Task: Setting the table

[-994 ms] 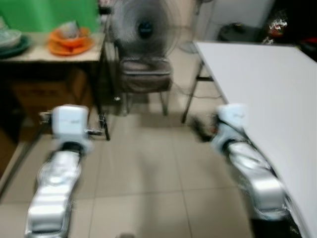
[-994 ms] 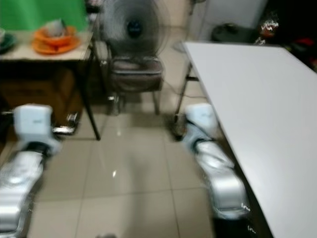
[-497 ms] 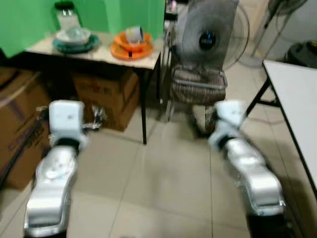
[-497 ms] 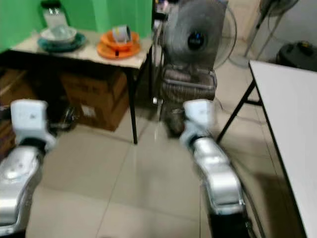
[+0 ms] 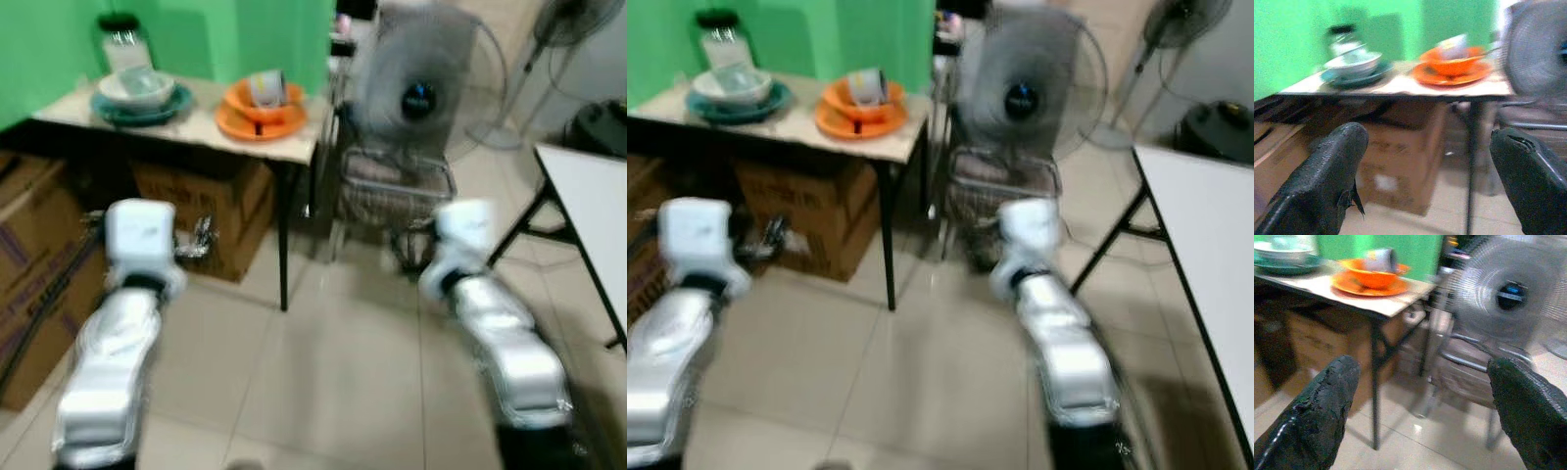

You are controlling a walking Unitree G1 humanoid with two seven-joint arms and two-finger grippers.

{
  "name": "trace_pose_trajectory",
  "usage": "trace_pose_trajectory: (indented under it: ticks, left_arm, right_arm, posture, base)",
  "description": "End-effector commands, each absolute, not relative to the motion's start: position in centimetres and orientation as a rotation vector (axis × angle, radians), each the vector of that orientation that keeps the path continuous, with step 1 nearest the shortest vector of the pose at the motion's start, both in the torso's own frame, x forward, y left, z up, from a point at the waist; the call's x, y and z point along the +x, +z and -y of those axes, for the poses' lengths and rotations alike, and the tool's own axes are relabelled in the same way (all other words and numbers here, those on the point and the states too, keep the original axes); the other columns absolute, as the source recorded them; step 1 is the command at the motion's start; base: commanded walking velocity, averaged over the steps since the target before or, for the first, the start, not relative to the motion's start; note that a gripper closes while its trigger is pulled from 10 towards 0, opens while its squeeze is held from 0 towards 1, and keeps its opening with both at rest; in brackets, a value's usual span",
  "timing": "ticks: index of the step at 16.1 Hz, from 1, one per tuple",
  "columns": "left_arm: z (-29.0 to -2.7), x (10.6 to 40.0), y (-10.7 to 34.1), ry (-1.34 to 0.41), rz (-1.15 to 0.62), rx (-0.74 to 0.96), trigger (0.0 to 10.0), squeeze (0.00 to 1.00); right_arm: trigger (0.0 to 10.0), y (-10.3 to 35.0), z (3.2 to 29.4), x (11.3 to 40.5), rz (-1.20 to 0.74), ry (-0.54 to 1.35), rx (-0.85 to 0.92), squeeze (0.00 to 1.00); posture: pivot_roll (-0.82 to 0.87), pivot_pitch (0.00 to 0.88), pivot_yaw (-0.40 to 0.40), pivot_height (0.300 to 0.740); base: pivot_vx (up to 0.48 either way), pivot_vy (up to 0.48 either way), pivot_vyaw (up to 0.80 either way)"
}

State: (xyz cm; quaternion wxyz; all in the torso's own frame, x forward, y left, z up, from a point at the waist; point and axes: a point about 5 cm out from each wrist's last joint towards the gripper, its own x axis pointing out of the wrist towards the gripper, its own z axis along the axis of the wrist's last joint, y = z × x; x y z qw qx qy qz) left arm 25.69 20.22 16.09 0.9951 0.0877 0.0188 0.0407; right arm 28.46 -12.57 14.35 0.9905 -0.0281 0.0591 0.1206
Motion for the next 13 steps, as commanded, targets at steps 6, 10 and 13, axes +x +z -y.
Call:
trace_pose_trajectory:
  ticks: [6,10,13]
  left_arm:
    - [-19.24,25.85,16.54,0.050,-0.018,0.169,10.0,0.00]
    - [-19.29,26.03,16.65,0.051,-0.014,0.176,10.0,0.00]
    - [-19.29,26.10,16.70,0.041,-0.013,0.182,10.0,0.00]
  right_arm:
    - [10.0,14.93,14.16,28.76,-0.088,0.185,-0.074,0.00]
    - [10.0,14.92,13.87,29.06,-0.094,0.179,-0.054,0.00]
    - [10.0,14.67,13.64,28.96,-0.106,0.187,-0.037,0.00]
  posture:
    - [0.16,0.000,-0.034,0.740]
    - [0.16,0.000,-0.034,0.740]
    - [0.16,0.000,-0.028,0.740]
  base:
    - [0.417,0.000,0.53]
    - [0.415,0.000,0.00]
    - [0.416,0.000,0.00]
